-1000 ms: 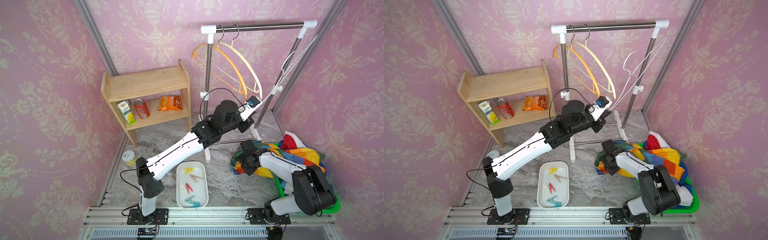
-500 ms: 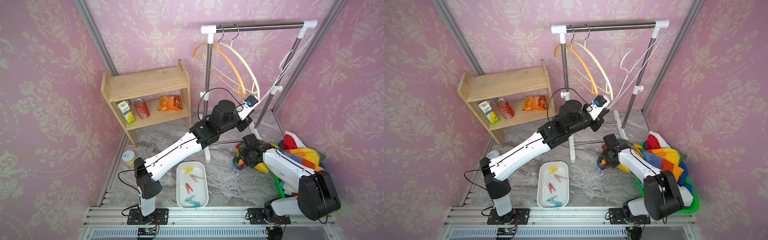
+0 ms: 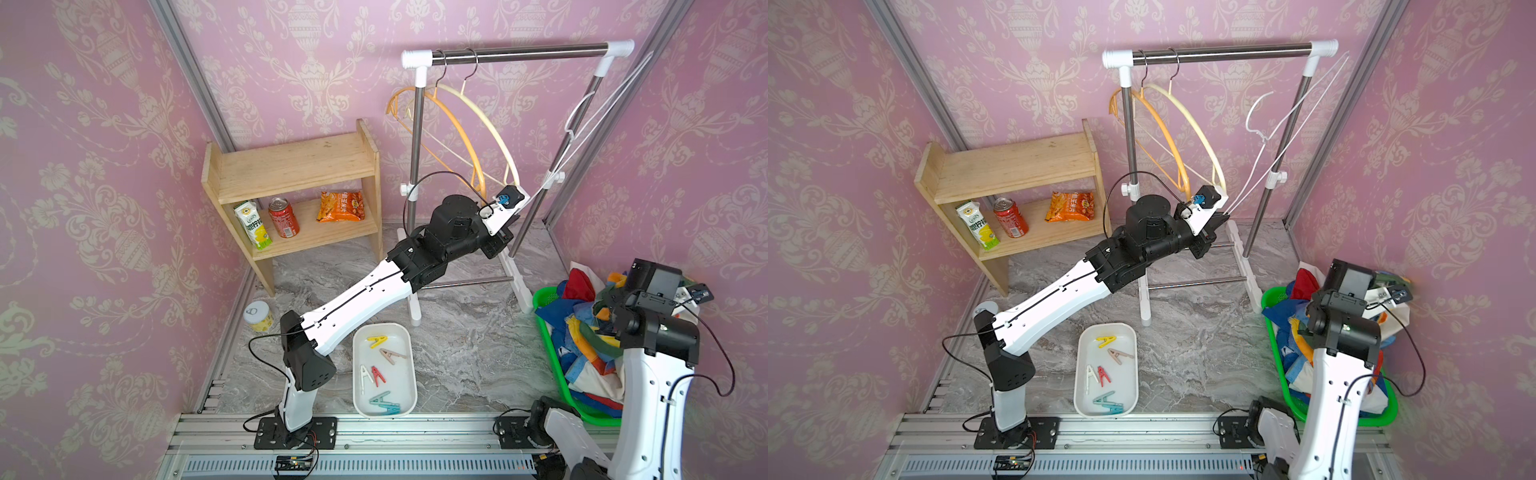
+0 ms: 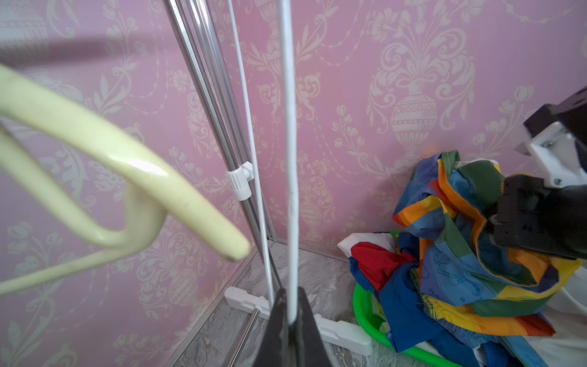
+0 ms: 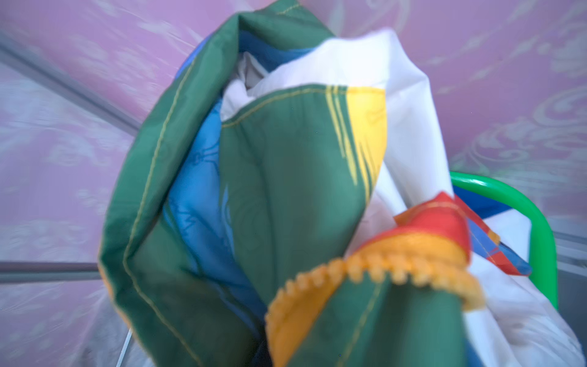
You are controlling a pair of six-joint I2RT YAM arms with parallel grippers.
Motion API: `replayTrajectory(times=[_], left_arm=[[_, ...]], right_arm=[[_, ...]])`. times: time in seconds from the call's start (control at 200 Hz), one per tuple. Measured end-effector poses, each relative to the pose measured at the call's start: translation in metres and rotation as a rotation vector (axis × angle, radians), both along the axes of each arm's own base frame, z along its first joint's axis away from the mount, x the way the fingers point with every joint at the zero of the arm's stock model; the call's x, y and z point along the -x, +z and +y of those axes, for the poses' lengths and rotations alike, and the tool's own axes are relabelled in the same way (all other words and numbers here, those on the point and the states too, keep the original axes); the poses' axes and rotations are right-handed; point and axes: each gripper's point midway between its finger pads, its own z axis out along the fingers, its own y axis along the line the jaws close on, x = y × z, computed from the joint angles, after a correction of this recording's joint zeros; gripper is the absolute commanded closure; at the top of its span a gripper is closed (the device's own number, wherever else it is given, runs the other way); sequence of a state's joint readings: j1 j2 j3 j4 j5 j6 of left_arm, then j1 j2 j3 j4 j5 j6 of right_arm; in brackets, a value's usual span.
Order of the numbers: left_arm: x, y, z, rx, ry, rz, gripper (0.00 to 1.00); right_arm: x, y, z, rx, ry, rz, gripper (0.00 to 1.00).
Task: Remove the clothespins securing jackets to the hanger
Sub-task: Adjust the jacket in the basket.
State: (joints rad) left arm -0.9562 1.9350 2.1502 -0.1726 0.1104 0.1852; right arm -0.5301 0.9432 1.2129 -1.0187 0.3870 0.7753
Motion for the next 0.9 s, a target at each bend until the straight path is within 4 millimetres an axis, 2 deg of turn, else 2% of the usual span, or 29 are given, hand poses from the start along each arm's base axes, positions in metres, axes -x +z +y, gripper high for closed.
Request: replayTrajectory(times=[0.075, 0.155, 0.235, 0.395, 0.515, 0.705, 0.796, 0.836, 0.901], left_arm=[[0.000, -0.002, -0.001, -0.002, -0.007, 0.002, 1.00], [-0.002, -0.001, 0.000, 0.002, -0.009, 0.004, 1.00], [-0.005, -0.001, 0.002, 0.009, -0.003, 0.007, 1.00], [-0.009, -0.001, 0.004, 0.015, -0.007, 0.019, 1.00], [-0.010, -0.001, 0.005, 0.018, -0.012, 0.022, 1.00], [-0.010, -0.002, 0.006, 0.018, -0.022, 0.025, 1.00], [-0.009, -0.004, 0.006, 0.014, -0.025, 0.028, 1.00], [-0.009, -0.006, 0.006, 0.010, -0.026, 0.031, 1.00], [-0.008, -0.009, 0.006, 0.003, -0.029, 0.037, 1.00]], right_arm=[[0.010, -0.050, -0.012, -0.128, -0.036, 0.082, 1.00], [0.011, -0.095, -0.008, -0.254, -0.022, 0.112, 1.00], [0.003, -0.124, 0.006, -0.340, 0.036, 0.087, 1.00], [-0.020, -0.165, 0.023, -0.468, 0.129, 0.041, 1.00], [-0.029, -0.186, 0.021, -0.497, 0.139, 0.033, 1.00], [-0.046, -0.205, 0.013, -0.536, 0.134, 0.017, 1.00], [-0.055, -0.206, 0.010, -0.544, 0.141, -0.011, 1.00], [-0.058, -0.206, 0.009, -0.542, 0.143, -0.020, 0.89], [-0.059, -0.203, 0.009, -0.542, 0.137, -0.035, 0.62]])
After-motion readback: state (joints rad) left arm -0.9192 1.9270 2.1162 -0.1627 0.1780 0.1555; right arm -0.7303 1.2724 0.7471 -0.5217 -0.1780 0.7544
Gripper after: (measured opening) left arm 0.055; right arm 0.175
